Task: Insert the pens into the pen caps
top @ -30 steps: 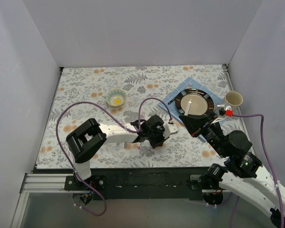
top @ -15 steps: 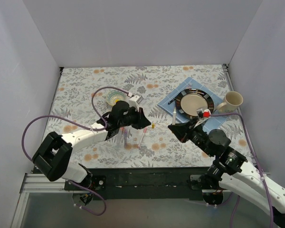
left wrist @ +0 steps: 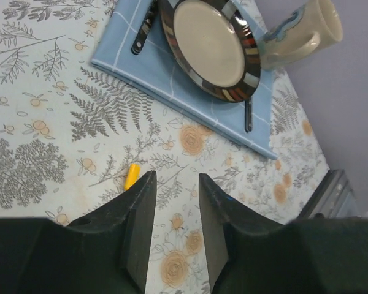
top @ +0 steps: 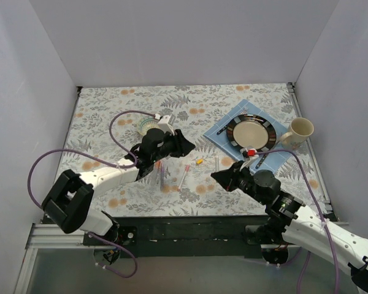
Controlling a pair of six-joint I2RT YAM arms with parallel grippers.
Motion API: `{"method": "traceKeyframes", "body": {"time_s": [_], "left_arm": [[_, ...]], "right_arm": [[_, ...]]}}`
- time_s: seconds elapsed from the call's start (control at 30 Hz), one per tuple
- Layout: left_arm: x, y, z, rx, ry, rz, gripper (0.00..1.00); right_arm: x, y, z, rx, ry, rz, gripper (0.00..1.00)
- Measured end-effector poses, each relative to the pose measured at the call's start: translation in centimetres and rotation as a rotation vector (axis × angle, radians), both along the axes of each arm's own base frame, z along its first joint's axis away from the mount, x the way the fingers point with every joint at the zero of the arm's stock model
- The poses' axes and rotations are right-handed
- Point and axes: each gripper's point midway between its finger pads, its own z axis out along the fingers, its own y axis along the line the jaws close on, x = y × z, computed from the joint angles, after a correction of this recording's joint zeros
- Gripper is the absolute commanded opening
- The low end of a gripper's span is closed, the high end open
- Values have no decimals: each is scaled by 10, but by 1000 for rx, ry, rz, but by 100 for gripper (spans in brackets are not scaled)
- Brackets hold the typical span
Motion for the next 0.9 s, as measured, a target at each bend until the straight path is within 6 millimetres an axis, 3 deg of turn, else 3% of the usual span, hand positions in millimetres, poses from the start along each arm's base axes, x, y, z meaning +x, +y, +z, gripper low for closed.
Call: {"method": "traceKeyframes", "body": {"time_s": [0.13, 0.23, 0.33, 0.5, 0.63, 0.9], "left_arm": [[19, -8, -19, 182, -53, -68, 38], [28, -11, -33, 305, -58, -120, 41], [25, -14, -45, 394, -71, -219, 44], [26, -23, -67, 520, 17, -314, 38], [39, -38, -88, 580, 130, -279, 38], [30, -42, -143, 745, 417, -152, 34]], "right_arm": [[12, -9, 44, 36, -88, -71, 1], [15, -15, 63, 54, -131, -101, 1], [15, -22, 68, 55, -154, -122, 1], [14, -33, 70, 29, -171, -150, 1], [14, -39, 83, 32, -194, -165, 1], [10, -44, 98, 54, -226, -165, 1]]}}
